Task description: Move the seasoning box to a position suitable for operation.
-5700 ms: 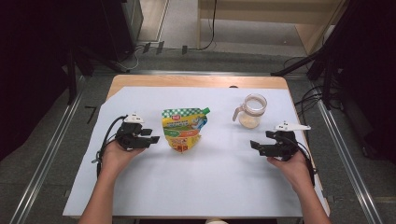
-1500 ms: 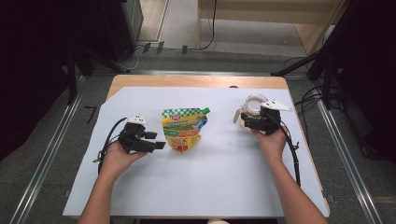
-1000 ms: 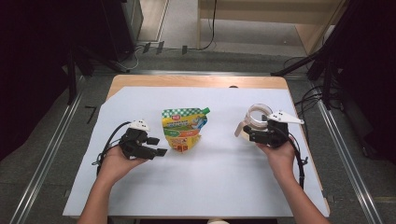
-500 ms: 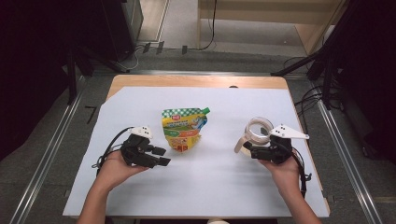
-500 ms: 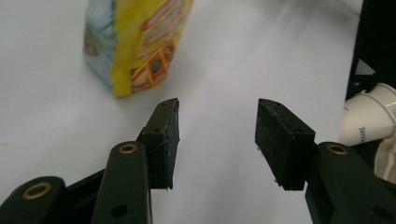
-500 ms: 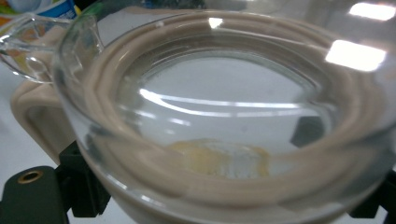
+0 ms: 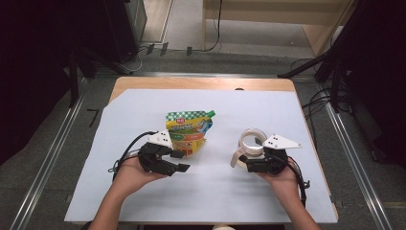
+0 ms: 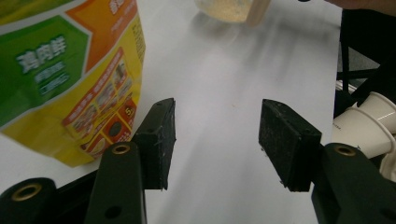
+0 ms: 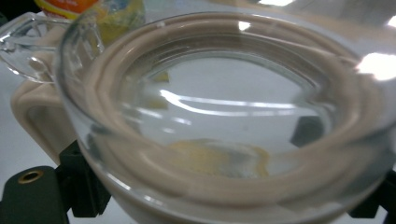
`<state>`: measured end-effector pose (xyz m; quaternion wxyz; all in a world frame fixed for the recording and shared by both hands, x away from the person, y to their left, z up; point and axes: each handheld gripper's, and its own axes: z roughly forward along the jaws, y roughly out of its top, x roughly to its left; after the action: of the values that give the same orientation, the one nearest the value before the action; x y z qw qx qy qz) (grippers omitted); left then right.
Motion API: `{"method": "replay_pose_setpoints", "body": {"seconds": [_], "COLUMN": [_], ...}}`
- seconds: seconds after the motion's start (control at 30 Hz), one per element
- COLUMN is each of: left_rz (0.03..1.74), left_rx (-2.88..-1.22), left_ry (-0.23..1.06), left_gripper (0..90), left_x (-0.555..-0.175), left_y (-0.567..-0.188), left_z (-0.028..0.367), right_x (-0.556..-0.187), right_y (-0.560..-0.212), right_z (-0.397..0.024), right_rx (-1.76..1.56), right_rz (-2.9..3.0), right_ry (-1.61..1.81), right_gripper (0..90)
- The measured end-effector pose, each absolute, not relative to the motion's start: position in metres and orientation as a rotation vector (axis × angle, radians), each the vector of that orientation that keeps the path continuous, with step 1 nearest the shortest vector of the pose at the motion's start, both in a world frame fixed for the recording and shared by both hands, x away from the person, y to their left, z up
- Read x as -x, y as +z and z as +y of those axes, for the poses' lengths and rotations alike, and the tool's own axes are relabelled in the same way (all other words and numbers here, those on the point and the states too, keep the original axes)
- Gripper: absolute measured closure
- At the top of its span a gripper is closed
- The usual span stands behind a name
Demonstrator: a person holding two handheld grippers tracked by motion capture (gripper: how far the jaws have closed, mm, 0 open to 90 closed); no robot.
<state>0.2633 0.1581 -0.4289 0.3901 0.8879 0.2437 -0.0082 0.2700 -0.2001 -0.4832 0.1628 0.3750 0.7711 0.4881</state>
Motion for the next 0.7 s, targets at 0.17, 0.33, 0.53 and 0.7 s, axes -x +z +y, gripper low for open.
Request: {"method": "replay_pose_setpoints", "body": {"seconds": [0.17,0.33,0.53,0.7], "left_rz": [0.639,0.612,0.629,0.599], "left_rx": [-2.230,-2.265,-2.269,-2.295], "left_ry": [-0.041,-0.069,-0.050,-0.059], "left_gripper": [48.1,48.7,48.7,47.8], "left_x": [-0.266,-0.265,-0.265,-0.262], "left_y": [-0.430,-0.434,-0.434,-0.438], "left_z": [0.146,0.136,0.128,0.118], "right_x": [-0.270,-0.270,-0.268,-0.267], "right_y": [-0.488,-0.492,-0.494,-0.497], "right_z": [-0.189,-0.181,-0.172,-0.168], "right_rx": [-1.033,-1.009,-0.976,-0.955], "right_rz": [2.241,2.268,2.301,2.325], "right_ry": [1.396,1.400,1.414,1.403], "right_gripper": [11.9,11.9,11.9,11.9]}}
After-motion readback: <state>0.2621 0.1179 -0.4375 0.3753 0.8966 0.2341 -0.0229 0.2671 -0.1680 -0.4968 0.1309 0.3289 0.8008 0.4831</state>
